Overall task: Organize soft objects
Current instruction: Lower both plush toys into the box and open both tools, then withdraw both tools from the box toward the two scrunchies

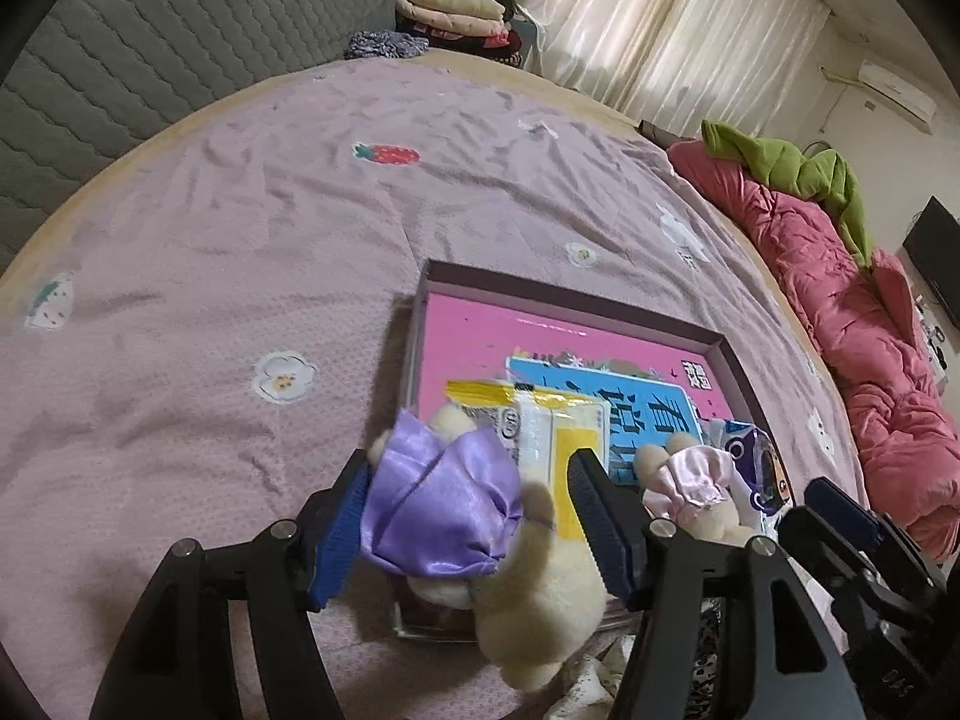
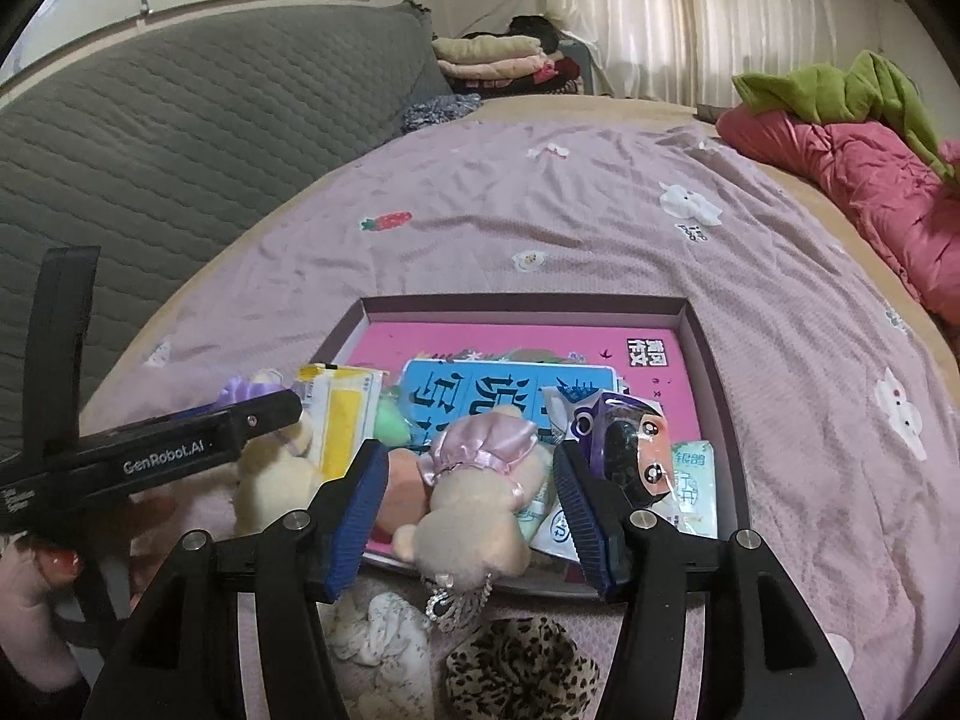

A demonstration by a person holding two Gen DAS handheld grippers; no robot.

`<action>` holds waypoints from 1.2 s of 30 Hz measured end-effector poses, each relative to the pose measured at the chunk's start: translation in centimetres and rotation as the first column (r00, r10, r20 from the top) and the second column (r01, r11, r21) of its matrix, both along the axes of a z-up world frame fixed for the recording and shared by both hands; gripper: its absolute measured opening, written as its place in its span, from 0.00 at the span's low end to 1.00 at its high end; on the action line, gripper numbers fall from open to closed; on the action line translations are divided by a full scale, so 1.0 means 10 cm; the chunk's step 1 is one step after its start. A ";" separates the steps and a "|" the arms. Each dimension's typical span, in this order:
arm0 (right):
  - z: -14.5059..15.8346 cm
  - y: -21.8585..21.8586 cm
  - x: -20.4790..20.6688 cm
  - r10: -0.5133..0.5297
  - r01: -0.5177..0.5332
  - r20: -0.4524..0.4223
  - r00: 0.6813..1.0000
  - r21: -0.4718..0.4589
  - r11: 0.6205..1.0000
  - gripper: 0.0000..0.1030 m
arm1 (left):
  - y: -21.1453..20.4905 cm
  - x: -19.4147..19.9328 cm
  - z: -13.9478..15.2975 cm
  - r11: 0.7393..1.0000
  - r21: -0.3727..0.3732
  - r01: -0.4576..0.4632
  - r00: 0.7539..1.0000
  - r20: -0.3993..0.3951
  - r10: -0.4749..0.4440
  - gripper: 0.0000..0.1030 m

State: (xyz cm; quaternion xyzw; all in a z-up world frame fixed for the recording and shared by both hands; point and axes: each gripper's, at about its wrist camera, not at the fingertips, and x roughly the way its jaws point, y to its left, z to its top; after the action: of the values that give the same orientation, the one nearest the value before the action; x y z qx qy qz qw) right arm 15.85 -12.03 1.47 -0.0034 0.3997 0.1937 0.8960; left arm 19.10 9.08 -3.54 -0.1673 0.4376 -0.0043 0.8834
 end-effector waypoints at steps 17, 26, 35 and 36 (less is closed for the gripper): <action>0.20 -0.22 -0.30 -0.034 0.034 0.026 0.999 0.009 0.999 0.65 | -0.10 -0.33 0.46 0.998 0.058 0.012 0.998 0.061 -0.016 0.63; 0.25 -0.37 -0.52 -0.051 0.051 0.035 0.998 -0.010 0.999 0.68 | -0.36 -0.51 0.58 0.994 0.080 0.075 0.995 0.065 -0.080 0.63; 0.12 -0.54 -0.75 -0.068 0.068 0.005 0.998 -0.052 0.996 0.70 | -0.54 -0.73 0.49 0.989 0.088 0.120 0.992 0.028 -0.123 0.63; 0.11 -0.56 -0.78 -0.068 0.068 0.003 0.998 -0.055 0.996 0.70 | -0.55 -0.75 0.48 0.989 0.086 0.124 0.992 0.026 -0.127 0.63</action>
State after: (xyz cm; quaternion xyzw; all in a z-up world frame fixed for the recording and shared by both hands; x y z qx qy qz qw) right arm 8.01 -17.66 2.58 -0.0147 0.4041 0.1517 0.9019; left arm 11.61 3.59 1.30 -0.1019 0.4333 -0.0442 0.8944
